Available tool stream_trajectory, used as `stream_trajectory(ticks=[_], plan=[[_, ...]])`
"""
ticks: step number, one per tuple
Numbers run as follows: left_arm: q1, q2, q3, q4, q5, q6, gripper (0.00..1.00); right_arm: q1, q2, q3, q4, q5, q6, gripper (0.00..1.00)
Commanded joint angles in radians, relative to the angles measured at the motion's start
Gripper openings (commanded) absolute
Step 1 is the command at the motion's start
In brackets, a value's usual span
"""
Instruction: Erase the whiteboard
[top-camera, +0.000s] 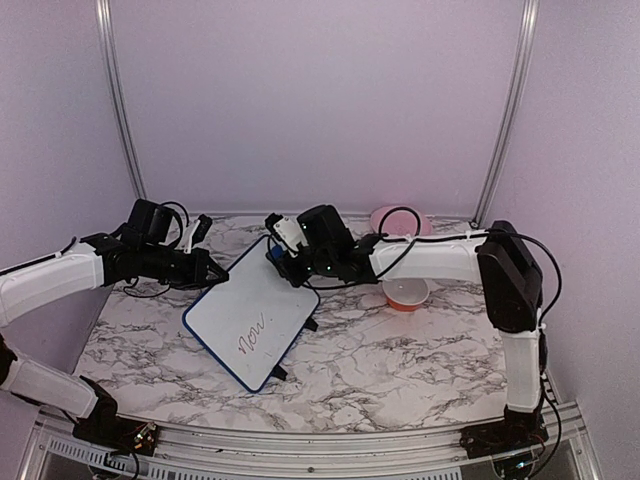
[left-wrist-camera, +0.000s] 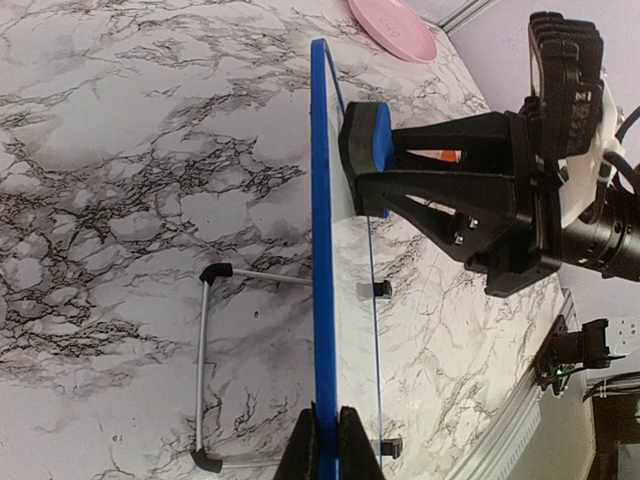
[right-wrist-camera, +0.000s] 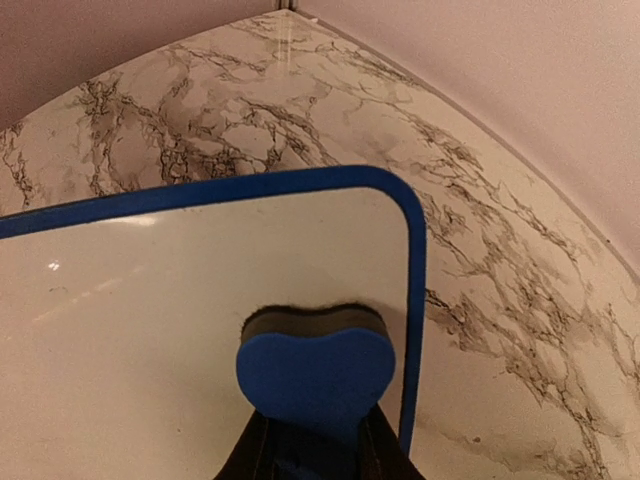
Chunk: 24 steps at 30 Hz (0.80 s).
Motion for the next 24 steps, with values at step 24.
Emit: stream_trajectory(ticks=[24], plan=[[-0.011, -0.013, -0.022, 0.037, -0.018, 0.045, 0.00, 0.126, -0.053, -0.031, -0.020, -0.050, -0.041, 0.00]])
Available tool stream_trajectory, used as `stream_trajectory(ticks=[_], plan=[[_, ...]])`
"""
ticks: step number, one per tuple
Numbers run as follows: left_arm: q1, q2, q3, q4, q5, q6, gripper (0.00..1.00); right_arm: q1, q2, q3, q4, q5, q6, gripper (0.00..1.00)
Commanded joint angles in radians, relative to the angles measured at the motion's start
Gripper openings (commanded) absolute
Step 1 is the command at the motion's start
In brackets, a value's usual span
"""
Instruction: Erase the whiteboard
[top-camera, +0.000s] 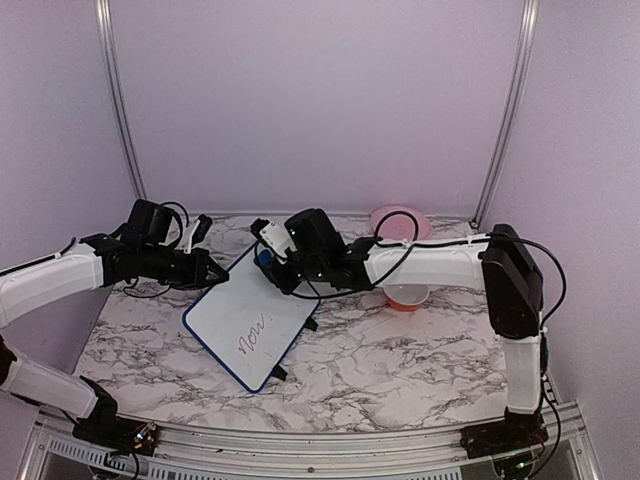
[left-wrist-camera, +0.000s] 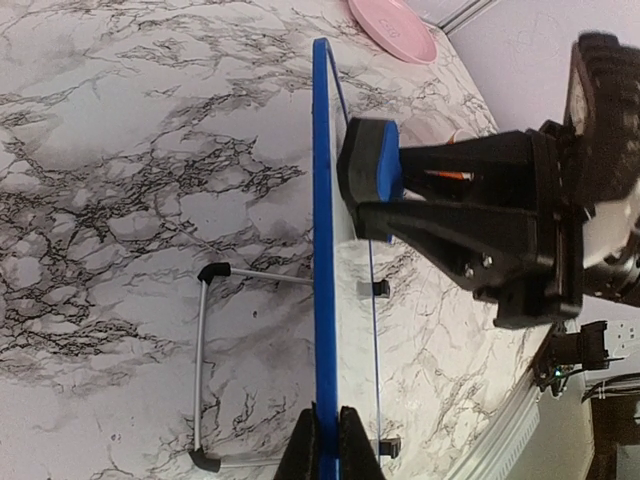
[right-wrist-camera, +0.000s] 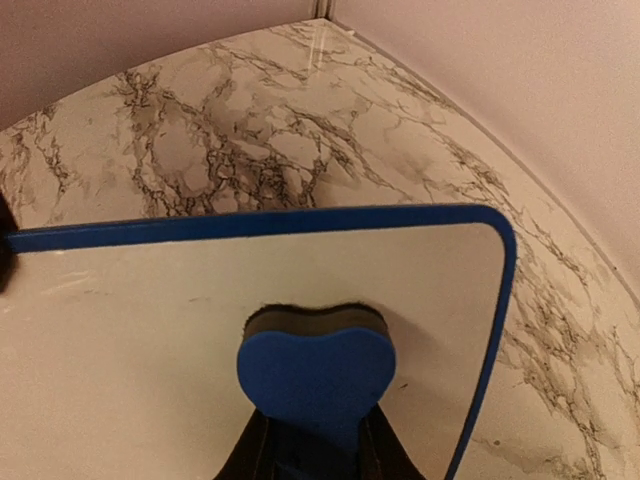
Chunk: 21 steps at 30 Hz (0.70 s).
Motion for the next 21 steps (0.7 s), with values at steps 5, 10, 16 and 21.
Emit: stream_trajectory(ticks=[5, 10, 16, 21], plan=[[-0.004, -0.015, -0.034, 0.050, -0.031, 0.034, 0.00, 0.137, -0.150, -0.279, 0.146, -0.079, 0.019, 0.00], [0.001, -0.010, -0.043, 0.067, -0.031, 0.024, 0.00, 0.212, -0.197, -0.430, 0.294, -0.062, 0.037, 0.00], [0.003, -0.011, -0.049, 0.073, -0.034, 0.016, 0.00, 0.276, -0.165, -0.434, 0.333, -0.017, 0.032, 0.00], [0.005, -0.008, -0.049, 0.074, -0.031, 0.016, 0.00, 0.331, -0.128, -0.396, 0.339, 0.019, 0.018, 0.00]])
